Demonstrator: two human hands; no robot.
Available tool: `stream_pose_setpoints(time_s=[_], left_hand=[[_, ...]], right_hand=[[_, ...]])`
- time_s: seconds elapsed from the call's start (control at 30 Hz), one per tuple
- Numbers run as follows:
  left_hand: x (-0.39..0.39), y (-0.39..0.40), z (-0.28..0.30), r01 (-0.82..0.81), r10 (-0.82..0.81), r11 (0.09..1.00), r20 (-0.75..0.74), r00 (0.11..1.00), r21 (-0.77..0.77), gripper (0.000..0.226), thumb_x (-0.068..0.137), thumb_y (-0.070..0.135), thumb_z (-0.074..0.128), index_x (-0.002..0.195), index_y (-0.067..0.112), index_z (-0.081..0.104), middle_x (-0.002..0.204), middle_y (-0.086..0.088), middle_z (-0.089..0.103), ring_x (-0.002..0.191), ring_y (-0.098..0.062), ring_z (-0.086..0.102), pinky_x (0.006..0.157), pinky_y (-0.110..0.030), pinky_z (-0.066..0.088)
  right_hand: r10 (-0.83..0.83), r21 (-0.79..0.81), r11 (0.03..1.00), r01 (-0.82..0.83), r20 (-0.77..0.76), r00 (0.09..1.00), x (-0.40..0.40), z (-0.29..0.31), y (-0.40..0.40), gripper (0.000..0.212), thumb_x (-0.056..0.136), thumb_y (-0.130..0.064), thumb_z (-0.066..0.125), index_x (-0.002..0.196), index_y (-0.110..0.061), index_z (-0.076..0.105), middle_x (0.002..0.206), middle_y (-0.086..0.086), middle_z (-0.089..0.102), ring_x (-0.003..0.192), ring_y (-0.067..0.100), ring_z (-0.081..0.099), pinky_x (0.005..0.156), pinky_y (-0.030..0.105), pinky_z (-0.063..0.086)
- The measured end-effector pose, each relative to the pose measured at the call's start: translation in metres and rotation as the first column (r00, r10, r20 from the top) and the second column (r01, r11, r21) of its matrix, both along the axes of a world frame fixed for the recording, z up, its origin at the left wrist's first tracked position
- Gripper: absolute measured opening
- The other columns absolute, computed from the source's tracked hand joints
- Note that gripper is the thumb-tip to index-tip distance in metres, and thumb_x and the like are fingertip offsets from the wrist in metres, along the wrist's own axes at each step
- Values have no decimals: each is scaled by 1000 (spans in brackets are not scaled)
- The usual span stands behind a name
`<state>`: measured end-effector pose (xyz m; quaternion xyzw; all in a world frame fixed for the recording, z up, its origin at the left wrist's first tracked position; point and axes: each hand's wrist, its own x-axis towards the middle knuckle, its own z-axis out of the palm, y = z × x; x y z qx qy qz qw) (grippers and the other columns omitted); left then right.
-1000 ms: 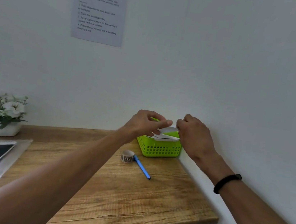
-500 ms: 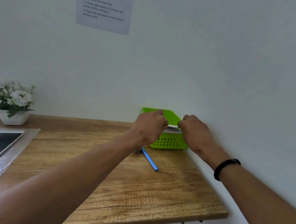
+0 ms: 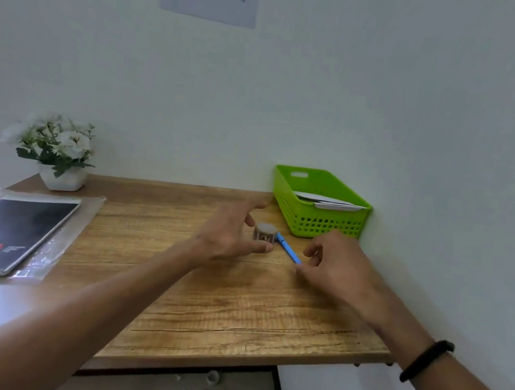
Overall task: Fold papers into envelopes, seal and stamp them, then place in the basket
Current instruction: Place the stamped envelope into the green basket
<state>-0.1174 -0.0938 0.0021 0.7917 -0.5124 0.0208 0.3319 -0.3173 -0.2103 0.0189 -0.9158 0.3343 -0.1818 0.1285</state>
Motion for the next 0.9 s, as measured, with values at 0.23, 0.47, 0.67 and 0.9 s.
stream_pose_setpoints(time_s=[0.23, 0.47, 0.67, 0.9], left_hand=[[11, -37, -22, -106, 81, 979, -146, 986, -176, 68, 76, 48, 84, 136, 28, 59, 102, 1, 74, 102, -18, 68, 91, -38, 53], [74, -56, -10, -360, 326, 898, -166, 930, -251, 65, 85, 46, 79, 141, 27, 51, 103, -4, 76, 112, -29, 67, 96, -47, 56], [121, -89, -23, -347, 313, 921, -190, 930, -179, 61, 90, 33, 77, 144, 24, 49, 109, -4, 74, 111, -25, 68, 94, -36, 54], [143, -136, -20, -355, 313, 924, -249, 916, -144, 54, 93, 35, 73, 141, 22, 53, 121, -4, 72, 117, -27, 65, 98, -39, 55]], right_hand=[[-24, -161, 987, 29, 33, 999, 44, -13, 3, 16, 88, -21, 68, 104, -16, 69, 109, 10, 71, 107, 32, 65, 83, 38, 51], [26, -378, 925, -44, -52, 998, 119, -5, 4, 26, 102, -9, 44, 122, -9, 60, 122, 16, 67, 117, 37, 61, 90, 42, 46], [-4, -445, 892, -80, -183, 983, 183, -7, -21, 31, 101, -4, 42, 125, -12, 60, 131, 14, 64, 122, 33, 62, 96, 41, 50], [-77, -553, 828, -89, -270, 960, 214, -15, -43, 29, 100, -2, 49, 125, -12, 61, 124, 11, 68, 117, 30, 66, 93, 38, 53]])
